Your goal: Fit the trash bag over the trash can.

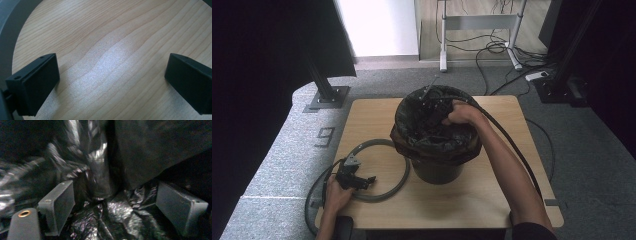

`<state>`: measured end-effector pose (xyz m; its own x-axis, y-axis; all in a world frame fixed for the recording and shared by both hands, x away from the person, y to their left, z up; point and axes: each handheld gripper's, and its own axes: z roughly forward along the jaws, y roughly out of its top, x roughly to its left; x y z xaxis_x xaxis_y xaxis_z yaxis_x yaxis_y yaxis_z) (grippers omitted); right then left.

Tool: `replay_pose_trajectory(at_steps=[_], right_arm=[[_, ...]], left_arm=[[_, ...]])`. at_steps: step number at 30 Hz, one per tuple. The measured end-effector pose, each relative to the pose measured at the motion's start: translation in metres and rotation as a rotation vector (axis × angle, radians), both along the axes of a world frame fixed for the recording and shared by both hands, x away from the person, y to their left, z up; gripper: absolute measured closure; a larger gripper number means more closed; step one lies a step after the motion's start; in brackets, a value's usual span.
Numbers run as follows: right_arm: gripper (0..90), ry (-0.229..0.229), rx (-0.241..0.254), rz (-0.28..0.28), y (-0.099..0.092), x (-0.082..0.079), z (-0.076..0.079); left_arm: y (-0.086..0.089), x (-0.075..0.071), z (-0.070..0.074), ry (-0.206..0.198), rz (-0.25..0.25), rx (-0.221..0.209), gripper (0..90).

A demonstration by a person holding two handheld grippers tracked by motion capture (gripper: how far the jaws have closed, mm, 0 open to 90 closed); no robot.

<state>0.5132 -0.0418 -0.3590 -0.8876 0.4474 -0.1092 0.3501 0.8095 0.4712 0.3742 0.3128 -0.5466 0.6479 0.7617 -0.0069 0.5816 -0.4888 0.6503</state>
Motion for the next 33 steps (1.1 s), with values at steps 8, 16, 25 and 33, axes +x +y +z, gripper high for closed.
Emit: replay_pose_trajectory(at_steps=[8,16,25,33], right_arm=[[14.5,-0.053,0.162,0.027,-0.008,-0.012,0.047],[12.4,0.014,0.137,0.046,0.030,-0.005,0.025],[11.7,0.003,0.037,0.055,0.034,-0.011,0.006],[12.6,-0.062,0.111,0.063,0.008,-0.026,0.048]], left_arm=[[-0.001,0.000,0.000,0.005,0.001,-0.001,0.0],[-0.002,0.000,0.000,0.006,0.001,-0.003,0.0],[-0.002,0.000,0.000,0.007,0.006,-0.005,0.0],[-0.003,0.000,0.000,0.008,0.015,-0.004,0.0]])
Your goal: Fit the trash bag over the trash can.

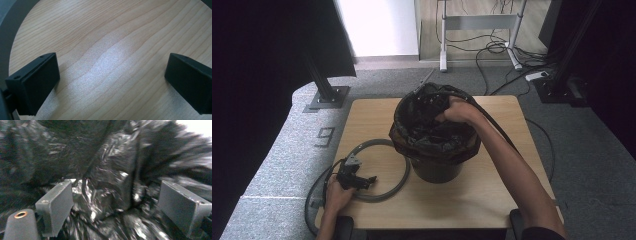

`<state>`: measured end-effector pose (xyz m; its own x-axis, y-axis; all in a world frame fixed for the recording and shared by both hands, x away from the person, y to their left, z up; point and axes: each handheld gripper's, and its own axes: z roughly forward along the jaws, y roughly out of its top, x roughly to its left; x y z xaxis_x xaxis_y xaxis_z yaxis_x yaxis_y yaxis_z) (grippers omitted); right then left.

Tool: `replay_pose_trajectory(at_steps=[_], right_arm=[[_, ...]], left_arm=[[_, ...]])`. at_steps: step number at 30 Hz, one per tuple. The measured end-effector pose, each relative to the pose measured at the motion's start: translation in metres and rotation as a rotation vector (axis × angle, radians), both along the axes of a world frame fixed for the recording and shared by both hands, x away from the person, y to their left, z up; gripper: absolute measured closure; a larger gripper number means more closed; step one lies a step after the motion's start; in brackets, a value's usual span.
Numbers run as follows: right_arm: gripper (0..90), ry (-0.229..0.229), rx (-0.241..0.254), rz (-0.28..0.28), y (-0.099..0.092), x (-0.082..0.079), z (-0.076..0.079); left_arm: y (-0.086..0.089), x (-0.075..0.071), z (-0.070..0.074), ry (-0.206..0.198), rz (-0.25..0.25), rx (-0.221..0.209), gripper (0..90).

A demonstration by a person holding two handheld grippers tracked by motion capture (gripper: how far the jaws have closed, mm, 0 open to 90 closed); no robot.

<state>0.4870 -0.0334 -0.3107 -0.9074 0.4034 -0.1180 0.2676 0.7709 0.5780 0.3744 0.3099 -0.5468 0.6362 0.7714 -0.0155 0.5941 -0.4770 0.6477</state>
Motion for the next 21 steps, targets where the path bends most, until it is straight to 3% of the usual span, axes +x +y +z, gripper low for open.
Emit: replay_pose_trajectory(at_steps=[4,7,21], right_arm=[[10.6,-0.041,0.043,-0.010,-0.013,-0.008,0.014],[0.2,-0.044,0.071,-0.021,-0.026,-0.013,0.022],[0.0,-0.036,0.174,-0.136,-0.099,-0.027,0.039]], left_arm=[[0.000,0.000,0.000,0.000,0.004,0.000,0.0],[0.000,0.000,0.000,0.000,0.004,0.000,0.0],[-0.002,-0.001,0.000,0.001,0.020,0.000,0.0]])
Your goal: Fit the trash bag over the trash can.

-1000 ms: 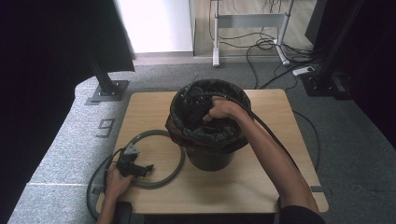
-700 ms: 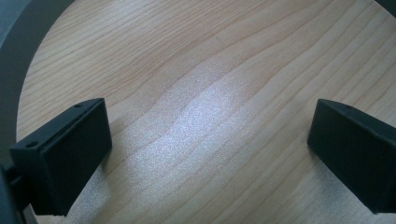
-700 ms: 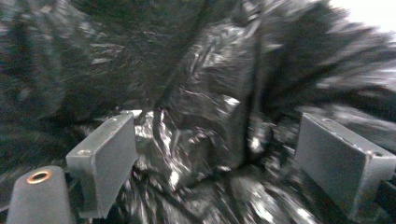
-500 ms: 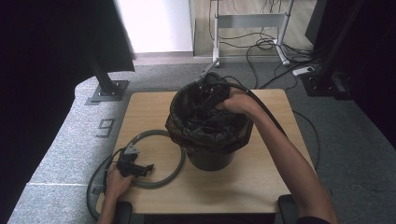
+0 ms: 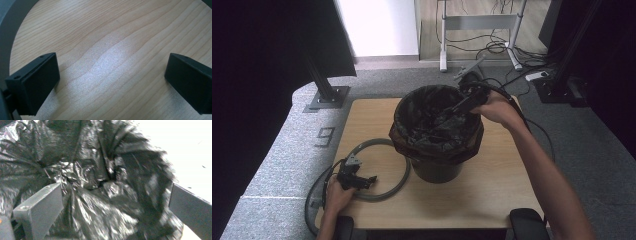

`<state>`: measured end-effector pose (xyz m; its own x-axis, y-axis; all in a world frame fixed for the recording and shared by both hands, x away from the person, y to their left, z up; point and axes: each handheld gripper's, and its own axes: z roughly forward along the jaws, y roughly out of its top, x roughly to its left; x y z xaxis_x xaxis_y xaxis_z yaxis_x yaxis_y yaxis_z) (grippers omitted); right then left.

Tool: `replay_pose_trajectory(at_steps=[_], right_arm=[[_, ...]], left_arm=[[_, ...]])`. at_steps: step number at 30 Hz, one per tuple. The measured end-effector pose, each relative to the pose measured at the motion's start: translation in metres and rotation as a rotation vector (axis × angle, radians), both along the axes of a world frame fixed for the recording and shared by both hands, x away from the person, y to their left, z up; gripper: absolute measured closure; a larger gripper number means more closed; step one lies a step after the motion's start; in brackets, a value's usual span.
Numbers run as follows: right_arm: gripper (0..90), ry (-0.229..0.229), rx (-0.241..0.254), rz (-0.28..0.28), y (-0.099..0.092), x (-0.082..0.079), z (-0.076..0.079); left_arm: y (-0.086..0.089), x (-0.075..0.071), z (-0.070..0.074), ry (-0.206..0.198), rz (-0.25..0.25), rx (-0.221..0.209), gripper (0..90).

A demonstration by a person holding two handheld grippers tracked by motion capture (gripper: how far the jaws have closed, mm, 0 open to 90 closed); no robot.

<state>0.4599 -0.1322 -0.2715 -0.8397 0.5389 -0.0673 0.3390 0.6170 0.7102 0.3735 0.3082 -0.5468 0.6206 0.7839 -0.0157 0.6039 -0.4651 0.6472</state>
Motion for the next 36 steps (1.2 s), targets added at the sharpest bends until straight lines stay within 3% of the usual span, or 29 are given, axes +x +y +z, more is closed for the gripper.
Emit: replay_pose_trajectory(at_steps=[11,17,24,36], right_arm=[[0.0,-0.006,0.054,-0.087,-0.056,-0.015,0.003],[0.0,-0.021,0.067,-0.126,-0.084,-0.024,-0.004],[0.0,-0.043,0.087,-0.164,-0.110,-0.032,-0.020],[0.0,-0.030,0.089,-0.202,-0.129,-0.039,-0.063]], left_arm=[[-0.001,0.000,0.000,0.000,0.005,0.000,0.0],[-0.001,-0.001,0.000,0.000,0.007,0.000,0.0],[-0.001,-0.001,0.000,0.000,0.009,0.001,0.0],[-0.001,-0.001,0.000,0.000,0.012,0.000,0.0]])
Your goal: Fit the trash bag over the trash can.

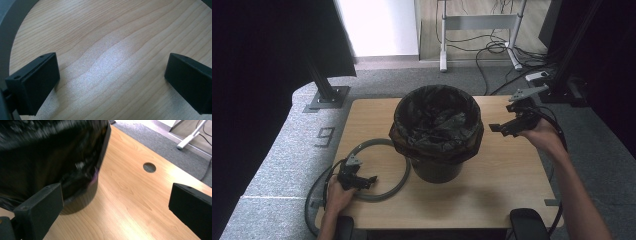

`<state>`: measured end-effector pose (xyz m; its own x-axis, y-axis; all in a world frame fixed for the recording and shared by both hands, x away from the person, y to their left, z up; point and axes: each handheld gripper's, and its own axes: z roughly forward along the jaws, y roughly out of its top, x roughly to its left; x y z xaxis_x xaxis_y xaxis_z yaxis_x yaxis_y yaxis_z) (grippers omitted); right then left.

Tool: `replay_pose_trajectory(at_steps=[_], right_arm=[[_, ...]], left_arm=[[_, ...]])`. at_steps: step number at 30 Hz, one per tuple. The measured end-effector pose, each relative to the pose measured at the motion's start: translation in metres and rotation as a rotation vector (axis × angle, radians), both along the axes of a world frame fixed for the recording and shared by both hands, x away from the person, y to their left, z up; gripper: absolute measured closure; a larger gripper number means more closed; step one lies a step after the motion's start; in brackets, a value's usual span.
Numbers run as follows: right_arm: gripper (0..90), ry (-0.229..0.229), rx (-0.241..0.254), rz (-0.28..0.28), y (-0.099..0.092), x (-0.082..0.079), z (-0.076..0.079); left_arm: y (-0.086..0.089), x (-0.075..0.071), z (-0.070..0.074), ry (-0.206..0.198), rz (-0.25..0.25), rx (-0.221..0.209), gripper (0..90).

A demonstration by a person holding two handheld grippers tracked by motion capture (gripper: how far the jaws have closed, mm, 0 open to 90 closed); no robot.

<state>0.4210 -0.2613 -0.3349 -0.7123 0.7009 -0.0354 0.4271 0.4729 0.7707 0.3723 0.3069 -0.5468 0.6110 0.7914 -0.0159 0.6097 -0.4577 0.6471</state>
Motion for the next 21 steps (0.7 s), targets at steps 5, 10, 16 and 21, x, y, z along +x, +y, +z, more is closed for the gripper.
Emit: replay_pose_trajectory(at_steps=[5,10,16,21], right_arm=[[0.0,0.007,0.004,-0.010,-0.004,-0.003,-0.019],[0.0,0.011,0.012,-0.028,-0.009,-0.007,-0.038],[0.0,0.019,0.001,-0.045,-0.011,-0.013,-0.066],[0.0,0.034,-0.021,-0.064,-0.012,-0.017,-0.095]], left_arm=[[0.000,0.000,0.000,0.001,0.000,0.002,0.0],[-0.001,-0.001,0.000,-0.001,0.005,0.001,0.0],[-0.001,-0.001,0.000,-0.001,0.005,0.001,0.0],[-0.001,-0.001,0.000,-0.001,0.006,0.001,0.0]])
